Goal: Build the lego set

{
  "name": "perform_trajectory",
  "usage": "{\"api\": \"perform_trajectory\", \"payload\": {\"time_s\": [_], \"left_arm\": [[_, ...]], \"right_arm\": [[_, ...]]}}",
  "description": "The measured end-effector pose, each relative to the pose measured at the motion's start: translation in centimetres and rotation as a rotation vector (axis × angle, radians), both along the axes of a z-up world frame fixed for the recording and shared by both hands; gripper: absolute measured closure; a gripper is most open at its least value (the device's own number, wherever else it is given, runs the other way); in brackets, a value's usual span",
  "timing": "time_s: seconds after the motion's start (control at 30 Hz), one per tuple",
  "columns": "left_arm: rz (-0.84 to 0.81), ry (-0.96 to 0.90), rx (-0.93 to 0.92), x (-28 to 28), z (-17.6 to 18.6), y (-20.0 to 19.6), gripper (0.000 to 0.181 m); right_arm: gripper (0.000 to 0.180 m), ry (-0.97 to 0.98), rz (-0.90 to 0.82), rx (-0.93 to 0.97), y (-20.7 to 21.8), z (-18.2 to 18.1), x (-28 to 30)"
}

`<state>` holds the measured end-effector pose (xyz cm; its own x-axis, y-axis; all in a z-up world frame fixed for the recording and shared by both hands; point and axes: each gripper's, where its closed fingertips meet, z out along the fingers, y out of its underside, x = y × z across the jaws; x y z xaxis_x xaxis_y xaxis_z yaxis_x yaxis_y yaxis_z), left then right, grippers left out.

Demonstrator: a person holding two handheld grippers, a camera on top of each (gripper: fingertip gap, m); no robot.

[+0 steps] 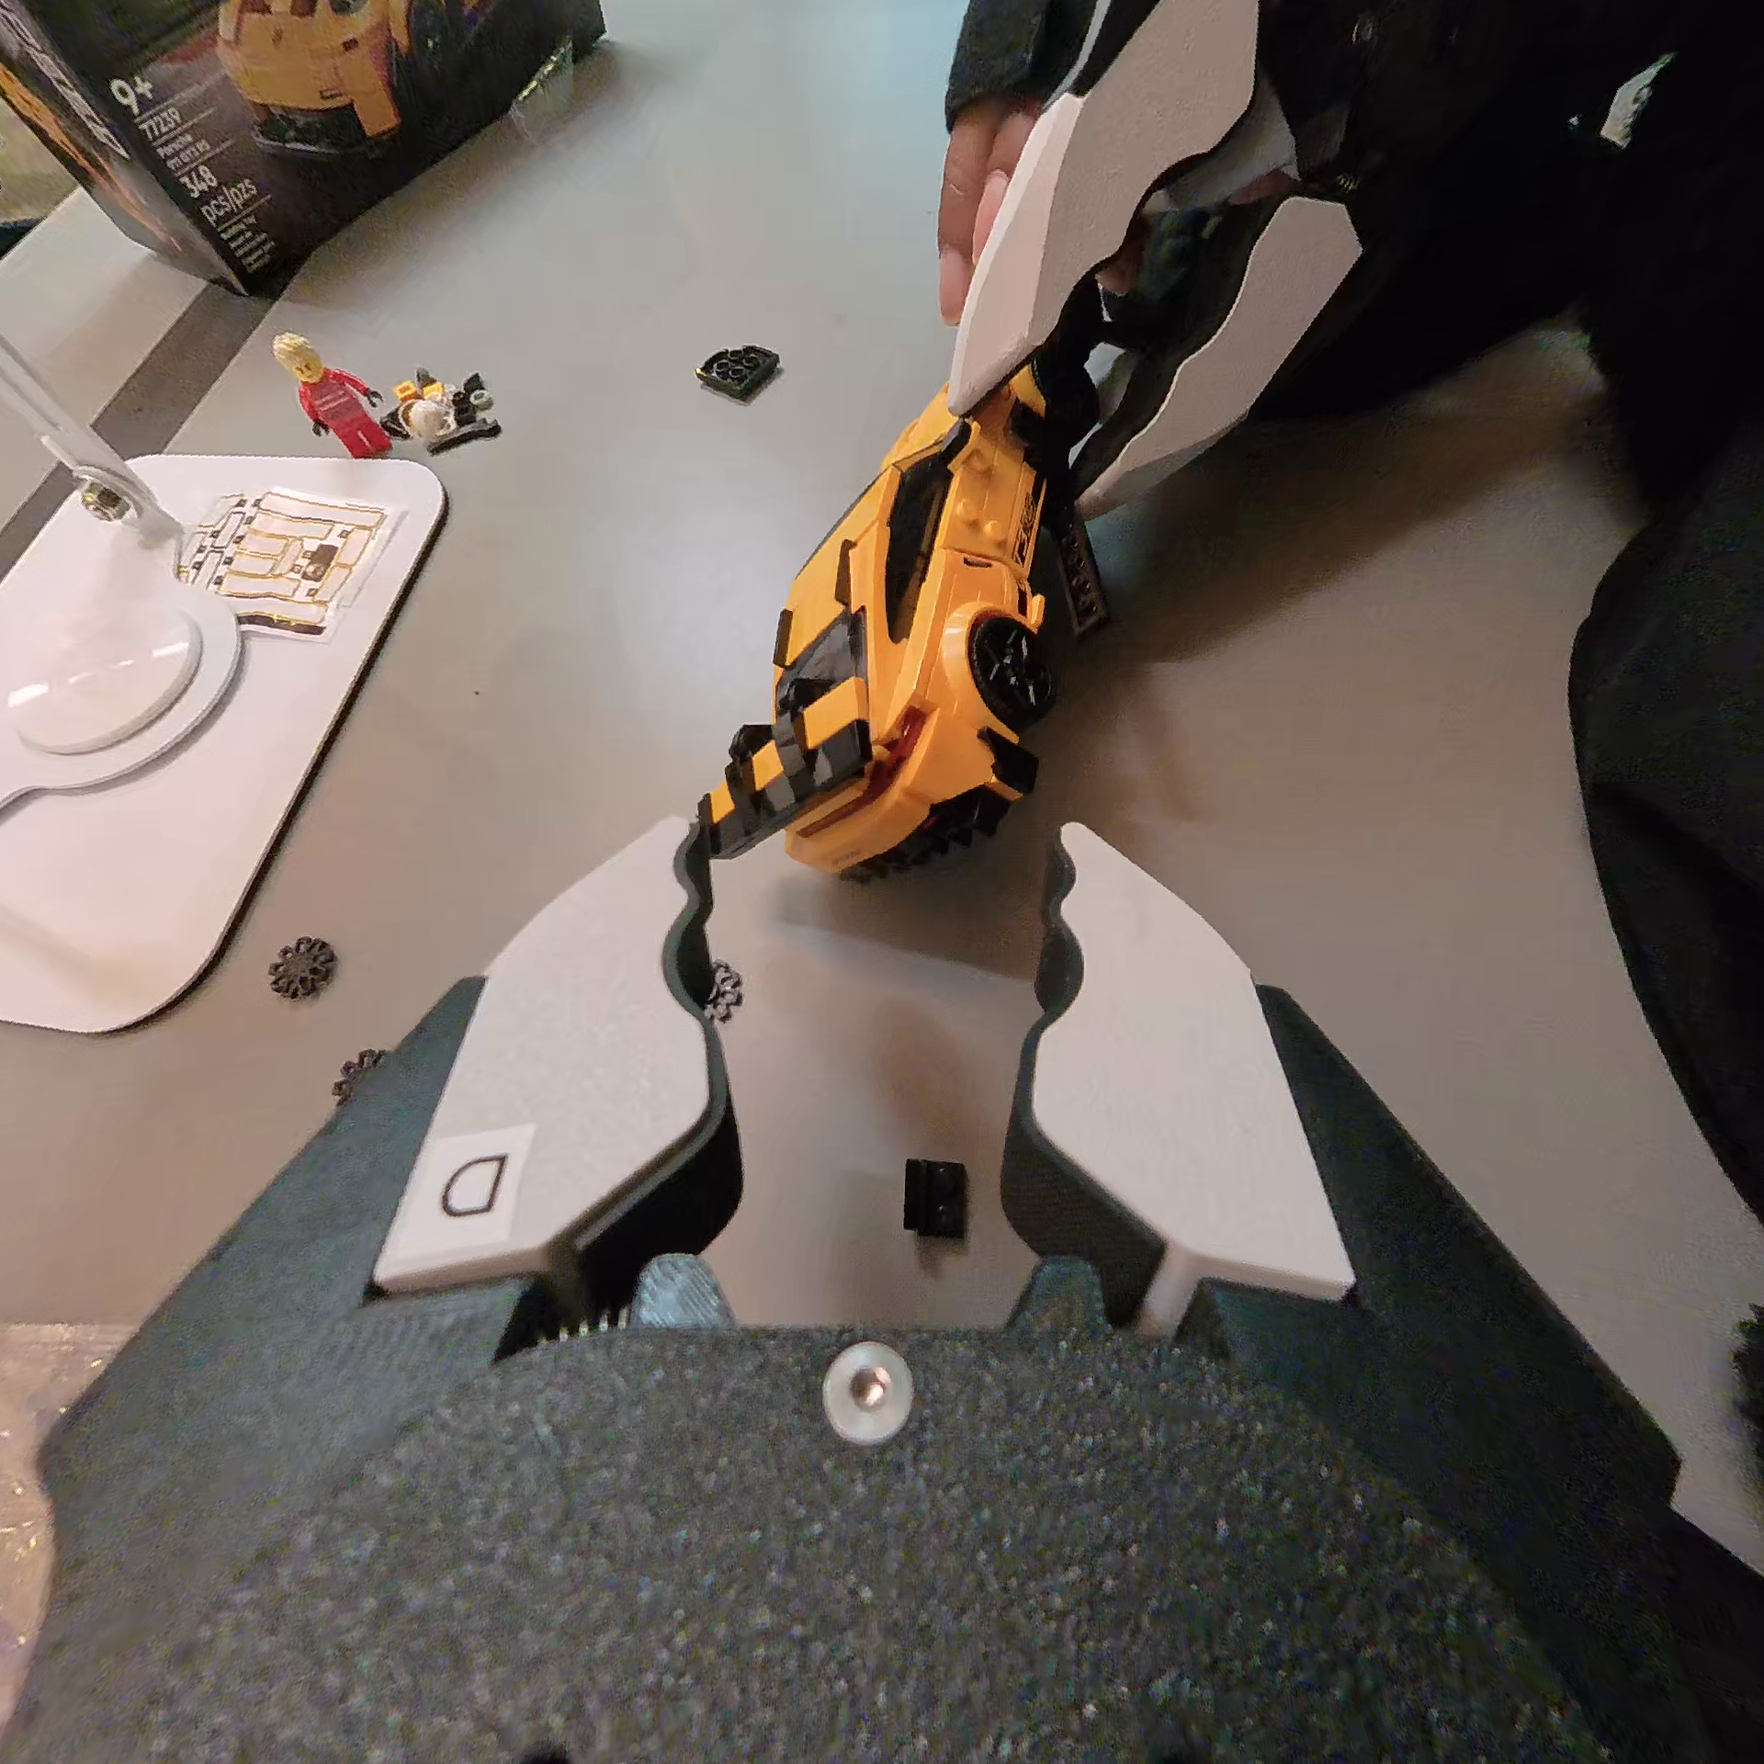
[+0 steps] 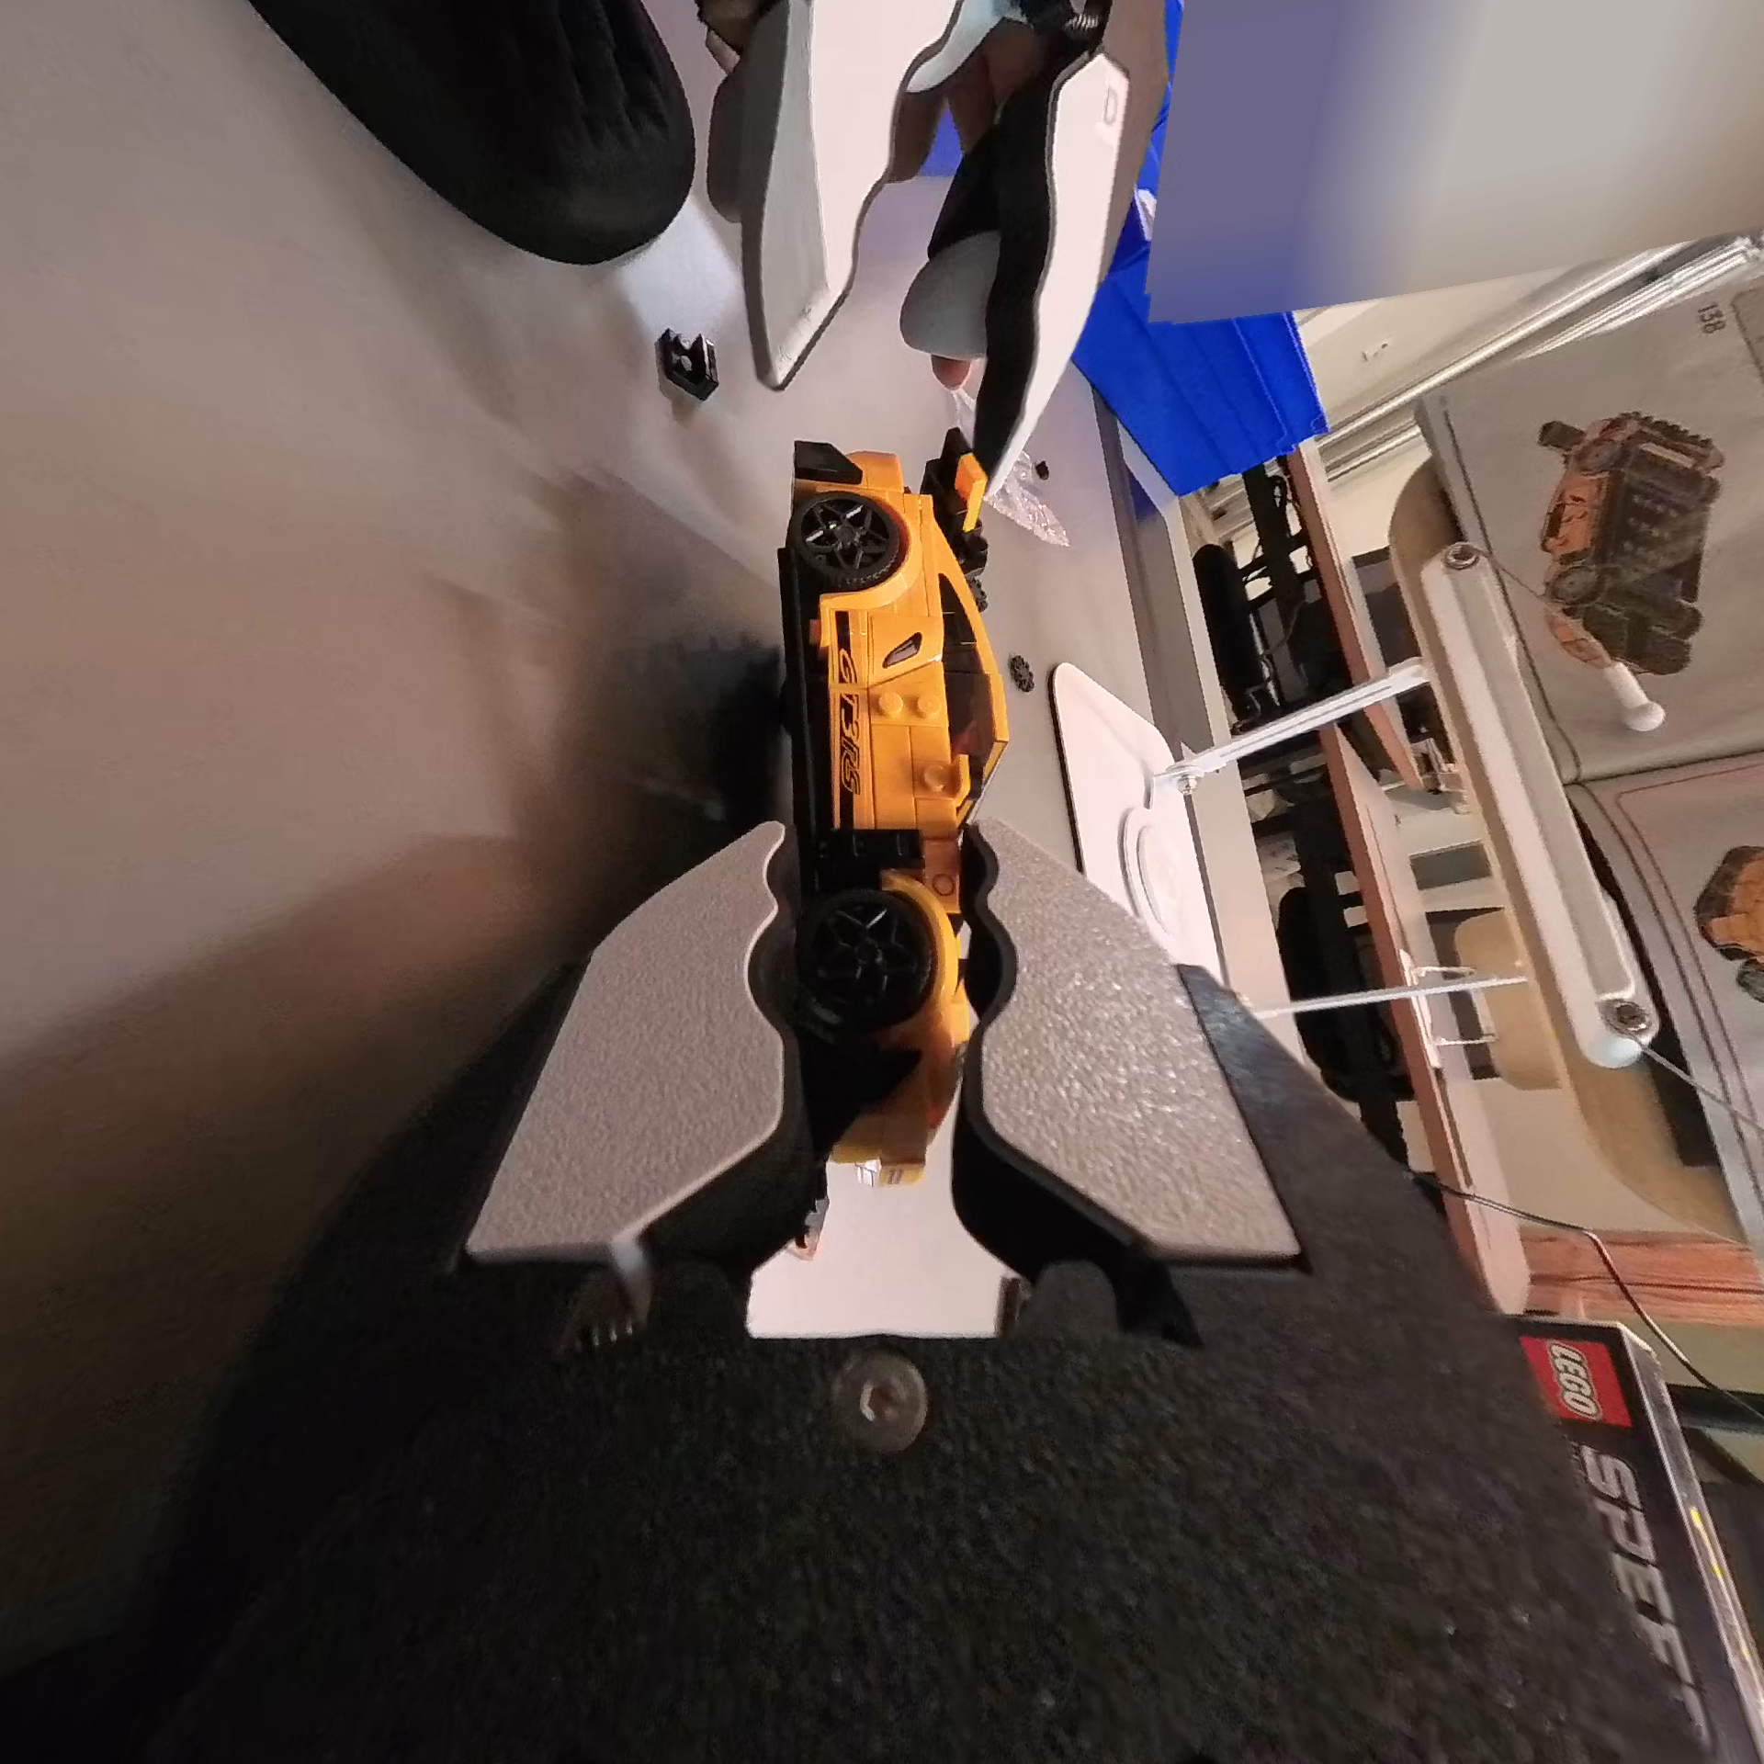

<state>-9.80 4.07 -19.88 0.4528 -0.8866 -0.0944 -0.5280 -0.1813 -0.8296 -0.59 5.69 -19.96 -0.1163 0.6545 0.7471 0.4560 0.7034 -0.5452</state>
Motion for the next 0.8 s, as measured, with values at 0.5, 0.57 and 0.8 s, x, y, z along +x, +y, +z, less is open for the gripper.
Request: {"api": "perform_trajectory", "payload": {"time_s": [0.5, 0.57, 0.8], "left_arm": [[-0.008, -0.013, 0.021, 0.18, 0.01, -0.11, 0.116], [-0.010, -0.016, 0.022, 0.25, 0.02, -0.16, 0.116], [-0.011, -0.024, 0.034, 0.32, 0.01, -0.09, 0.115]], "right_arm": [[0.148, 0.013, -0.006, 0.039, -0.26, -0.13, 0.11], [0.148, 0.016, -0.007, 0.048, -0.32, -0.17, 0.13], [0.148, 0.024, -0.011, 0.076, -0.54, -0.29, 0.25]]}}
